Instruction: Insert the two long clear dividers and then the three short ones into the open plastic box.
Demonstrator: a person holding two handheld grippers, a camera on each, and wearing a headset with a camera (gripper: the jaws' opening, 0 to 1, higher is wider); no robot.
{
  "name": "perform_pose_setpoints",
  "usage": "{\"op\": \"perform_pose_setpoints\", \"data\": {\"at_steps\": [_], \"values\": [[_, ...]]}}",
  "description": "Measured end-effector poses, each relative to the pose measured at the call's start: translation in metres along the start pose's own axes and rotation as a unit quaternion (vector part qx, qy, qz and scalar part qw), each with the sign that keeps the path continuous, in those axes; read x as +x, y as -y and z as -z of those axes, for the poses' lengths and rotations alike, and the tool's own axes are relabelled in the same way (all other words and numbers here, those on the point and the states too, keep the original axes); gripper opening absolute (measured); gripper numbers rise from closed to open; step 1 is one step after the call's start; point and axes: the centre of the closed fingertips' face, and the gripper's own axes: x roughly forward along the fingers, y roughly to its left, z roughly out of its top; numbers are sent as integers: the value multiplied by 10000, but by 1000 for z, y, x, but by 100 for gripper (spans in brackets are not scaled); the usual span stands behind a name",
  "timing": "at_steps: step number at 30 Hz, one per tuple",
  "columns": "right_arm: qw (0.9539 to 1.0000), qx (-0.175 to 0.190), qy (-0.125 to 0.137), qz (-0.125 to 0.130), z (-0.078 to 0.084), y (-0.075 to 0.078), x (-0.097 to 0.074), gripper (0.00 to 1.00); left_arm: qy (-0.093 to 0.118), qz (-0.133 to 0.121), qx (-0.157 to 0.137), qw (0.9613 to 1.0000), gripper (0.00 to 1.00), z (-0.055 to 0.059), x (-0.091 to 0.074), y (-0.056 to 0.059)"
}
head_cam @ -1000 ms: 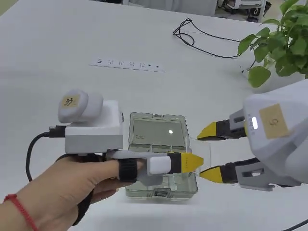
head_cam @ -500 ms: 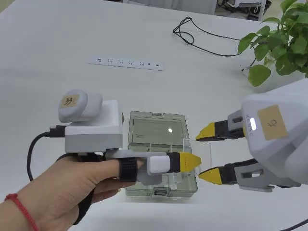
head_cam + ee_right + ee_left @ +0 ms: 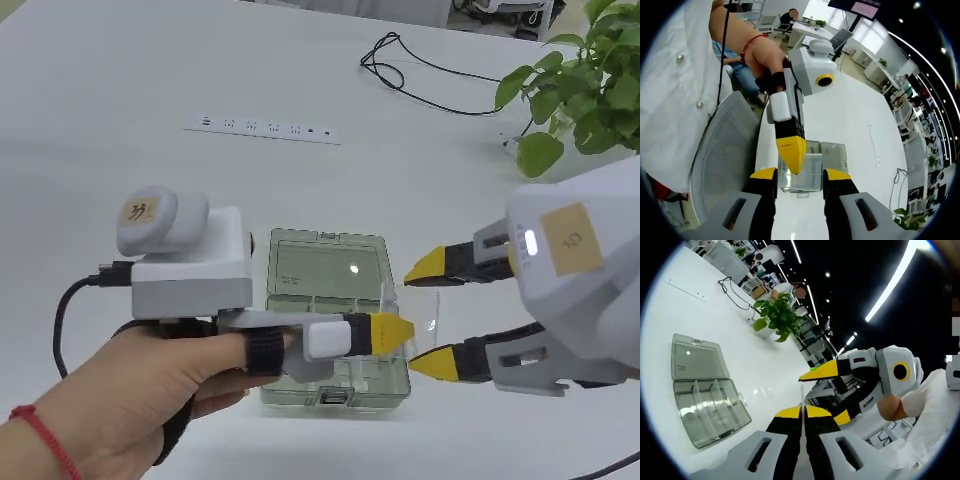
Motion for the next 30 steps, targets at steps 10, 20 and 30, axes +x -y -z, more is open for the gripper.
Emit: {"op": "perform_pose_setpoints", "data": {"at_steps": [10, 20, 30], "values": [[9842, 1088, 809, -1142, -2, 10, -14, 27, -261, 327, 1986, 9792, 0, 11, -10, 8], [9644, 1221, 1019, -2114, -15, -1, -7, 17, -331, 479, 3040, 9509, 0, 16, -20, 10], [9551, 1111, 930, -2584, -19, -16, 0, 10, -323, 643, 3218, 9441, 0, 17, -22, 14]]}}
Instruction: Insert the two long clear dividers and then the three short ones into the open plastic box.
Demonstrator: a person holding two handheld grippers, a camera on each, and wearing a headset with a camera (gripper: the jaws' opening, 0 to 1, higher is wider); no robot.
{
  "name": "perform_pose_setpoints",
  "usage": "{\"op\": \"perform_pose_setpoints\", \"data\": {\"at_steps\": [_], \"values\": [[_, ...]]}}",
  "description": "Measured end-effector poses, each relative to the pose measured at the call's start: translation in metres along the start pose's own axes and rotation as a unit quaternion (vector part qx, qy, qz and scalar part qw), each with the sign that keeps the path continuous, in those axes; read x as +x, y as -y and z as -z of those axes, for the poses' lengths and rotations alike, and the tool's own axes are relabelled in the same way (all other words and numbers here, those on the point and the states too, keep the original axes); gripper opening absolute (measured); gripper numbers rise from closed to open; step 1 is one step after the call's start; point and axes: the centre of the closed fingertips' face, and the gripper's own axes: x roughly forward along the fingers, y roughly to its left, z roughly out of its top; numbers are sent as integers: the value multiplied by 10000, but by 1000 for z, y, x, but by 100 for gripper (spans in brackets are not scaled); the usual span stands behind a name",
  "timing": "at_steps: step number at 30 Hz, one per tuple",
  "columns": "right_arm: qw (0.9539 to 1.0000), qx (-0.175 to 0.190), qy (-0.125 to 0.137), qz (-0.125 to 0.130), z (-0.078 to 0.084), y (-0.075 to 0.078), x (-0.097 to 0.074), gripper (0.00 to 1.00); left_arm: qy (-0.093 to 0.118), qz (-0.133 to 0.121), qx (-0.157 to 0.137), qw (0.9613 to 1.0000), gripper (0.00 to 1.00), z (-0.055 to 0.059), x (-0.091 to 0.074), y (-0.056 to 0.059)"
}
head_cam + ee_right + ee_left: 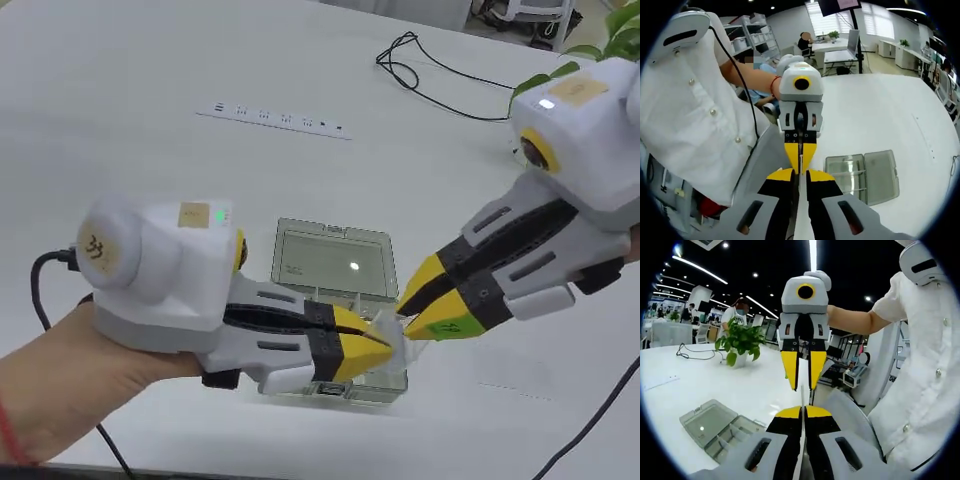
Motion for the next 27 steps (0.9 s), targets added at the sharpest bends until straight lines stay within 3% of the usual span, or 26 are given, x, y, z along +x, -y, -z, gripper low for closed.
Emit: {"op": "perform_pose_setpoints", "data": {"at_steps": [8, 27], "values": [[9999, -16, -71, -94, 2, -3, 3, 3, 23, 32, 62, 10000, 0, -2, 1, 1], [9999, -84, -117, -12, 4, -3, 7, 2, -84, -13, 215, 9997, 0, 2, 0, 1]]}}
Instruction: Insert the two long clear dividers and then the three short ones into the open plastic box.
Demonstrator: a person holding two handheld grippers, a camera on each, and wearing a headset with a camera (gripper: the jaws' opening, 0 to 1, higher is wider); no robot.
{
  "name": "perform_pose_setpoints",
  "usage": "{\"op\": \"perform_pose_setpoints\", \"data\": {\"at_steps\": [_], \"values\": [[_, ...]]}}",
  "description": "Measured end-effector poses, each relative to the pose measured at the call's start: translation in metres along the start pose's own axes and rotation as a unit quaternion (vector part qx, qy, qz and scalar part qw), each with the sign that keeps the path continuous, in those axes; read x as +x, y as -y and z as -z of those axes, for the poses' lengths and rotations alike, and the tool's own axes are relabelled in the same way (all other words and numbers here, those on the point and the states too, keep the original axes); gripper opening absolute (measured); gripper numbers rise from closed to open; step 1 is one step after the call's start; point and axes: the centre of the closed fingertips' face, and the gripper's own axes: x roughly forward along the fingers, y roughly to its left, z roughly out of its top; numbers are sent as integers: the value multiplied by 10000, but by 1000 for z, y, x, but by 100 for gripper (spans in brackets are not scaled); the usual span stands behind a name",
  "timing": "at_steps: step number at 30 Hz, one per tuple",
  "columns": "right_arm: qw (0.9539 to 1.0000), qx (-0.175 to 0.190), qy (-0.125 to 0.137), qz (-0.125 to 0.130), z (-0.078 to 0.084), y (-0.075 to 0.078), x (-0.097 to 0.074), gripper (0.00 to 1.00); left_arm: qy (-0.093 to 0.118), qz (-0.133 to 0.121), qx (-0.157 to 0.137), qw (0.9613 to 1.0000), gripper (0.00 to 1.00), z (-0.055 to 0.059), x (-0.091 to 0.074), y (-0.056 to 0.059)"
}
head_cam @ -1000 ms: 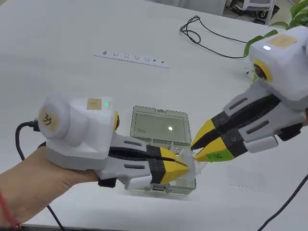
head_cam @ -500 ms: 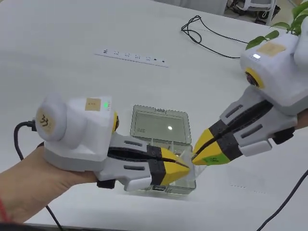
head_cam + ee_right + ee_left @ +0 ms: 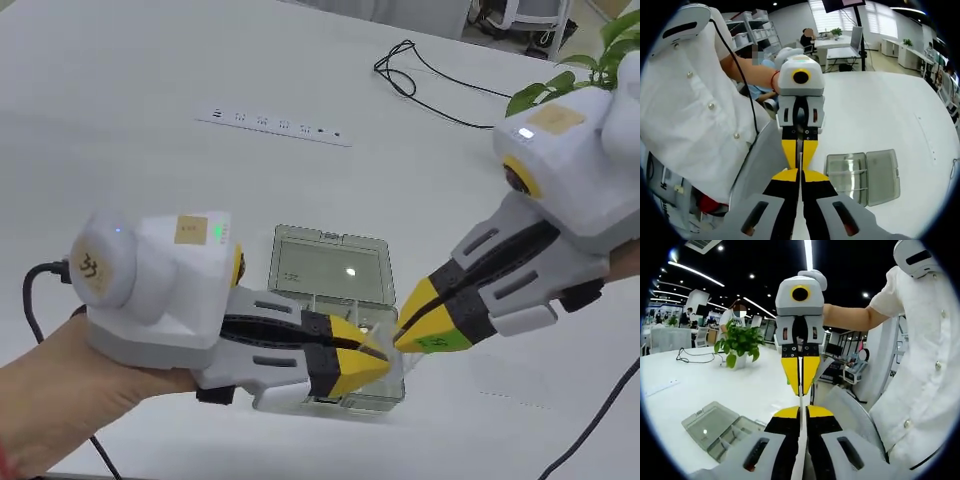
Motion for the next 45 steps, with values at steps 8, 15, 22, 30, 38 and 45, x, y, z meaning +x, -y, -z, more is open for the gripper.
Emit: {"op": "perform_pose_setpoints", "data": {"at_steps": [8, 15, 22, 30, 38, 45], "values": [[10000, -13, 3, 47, -2, 0, 1, 2, -24, -123, -48, 9999, 10, 3, -3, -3], [9999, -41, 24, 131, -5, 3, 1, 2, -45, -291, -76, 9995, 15, 8, -11, -8], [9996, -50, 49, 271, -6, 8, 0, 2, -144, -487, -55, 9987, 23, 15, -19, -15], [9991, -54, 47, 421, -8, 16, -1, 2, -203, -731, -36, 9971, 37, 23, -31, -25], [9985, -58, 31, 535, -10, 25, 2, 2, -315, -926, -18, 9952, 53, 33, -42, -34], [9971, -29, 38, 756, -12, 42, 7, 2, -421, -1095, -24, 9931, 70, 44, -50, -43]]}}
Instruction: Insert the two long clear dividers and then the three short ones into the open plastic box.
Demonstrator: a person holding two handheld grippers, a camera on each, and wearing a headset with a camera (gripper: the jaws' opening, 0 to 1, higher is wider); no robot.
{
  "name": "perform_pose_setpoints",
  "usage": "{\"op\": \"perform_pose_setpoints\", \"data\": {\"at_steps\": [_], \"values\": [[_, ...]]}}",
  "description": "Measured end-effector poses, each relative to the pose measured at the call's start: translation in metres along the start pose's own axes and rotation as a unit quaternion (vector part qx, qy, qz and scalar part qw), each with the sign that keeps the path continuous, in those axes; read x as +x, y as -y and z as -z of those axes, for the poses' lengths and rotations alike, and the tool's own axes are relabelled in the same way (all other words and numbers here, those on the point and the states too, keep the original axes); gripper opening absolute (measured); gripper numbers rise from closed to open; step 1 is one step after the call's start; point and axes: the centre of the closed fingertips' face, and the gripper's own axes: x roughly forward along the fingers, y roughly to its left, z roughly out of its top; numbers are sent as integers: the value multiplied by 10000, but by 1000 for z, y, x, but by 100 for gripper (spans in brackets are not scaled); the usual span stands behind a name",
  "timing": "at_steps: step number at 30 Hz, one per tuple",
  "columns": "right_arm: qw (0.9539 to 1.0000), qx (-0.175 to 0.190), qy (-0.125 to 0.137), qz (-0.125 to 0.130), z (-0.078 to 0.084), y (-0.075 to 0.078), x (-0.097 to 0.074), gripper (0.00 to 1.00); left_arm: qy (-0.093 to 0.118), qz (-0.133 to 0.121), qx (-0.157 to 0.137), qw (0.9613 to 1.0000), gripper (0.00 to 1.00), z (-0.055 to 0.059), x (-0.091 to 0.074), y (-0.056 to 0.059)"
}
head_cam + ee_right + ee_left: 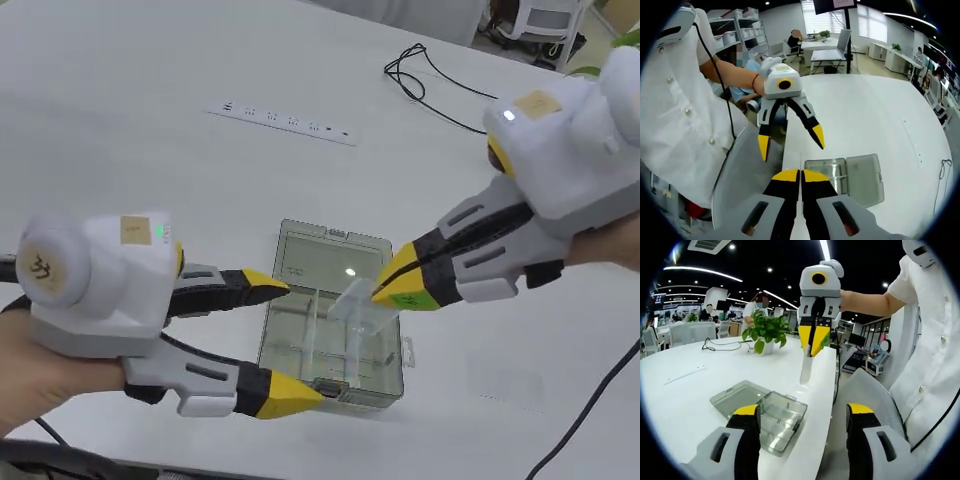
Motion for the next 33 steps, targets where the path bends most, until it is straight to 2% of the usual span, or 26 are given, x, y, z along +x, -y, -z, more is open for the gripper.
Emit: {"op": "perform_pose_setpoints", "data": {"at_steps": [8, 12, 19, 24, 33], "values": [[9996, 78, 71, 252, 1, 24, 17, 2, -93, -98, 82, 9999, 81, 13, -6, -8], [9993, 112, 73, 337, 6, 39, 31, 2, -76, -204, 68, 9997, 91, 16, -9, -13], [9989, 152, 55, 435, 17, 52, 54, 2, -98, -308, 17, 9995, 98, 24, -15, -20], [9988, 173, 18, 459, 23, 55, 68, 2, -71, -327, -21, 9994, 100, 27, -16, -20], [9987, 219, -4, 460, 30, 57, 83, 2, -23, -353, -91, 9993, 100, 28, -17, -21]]}}
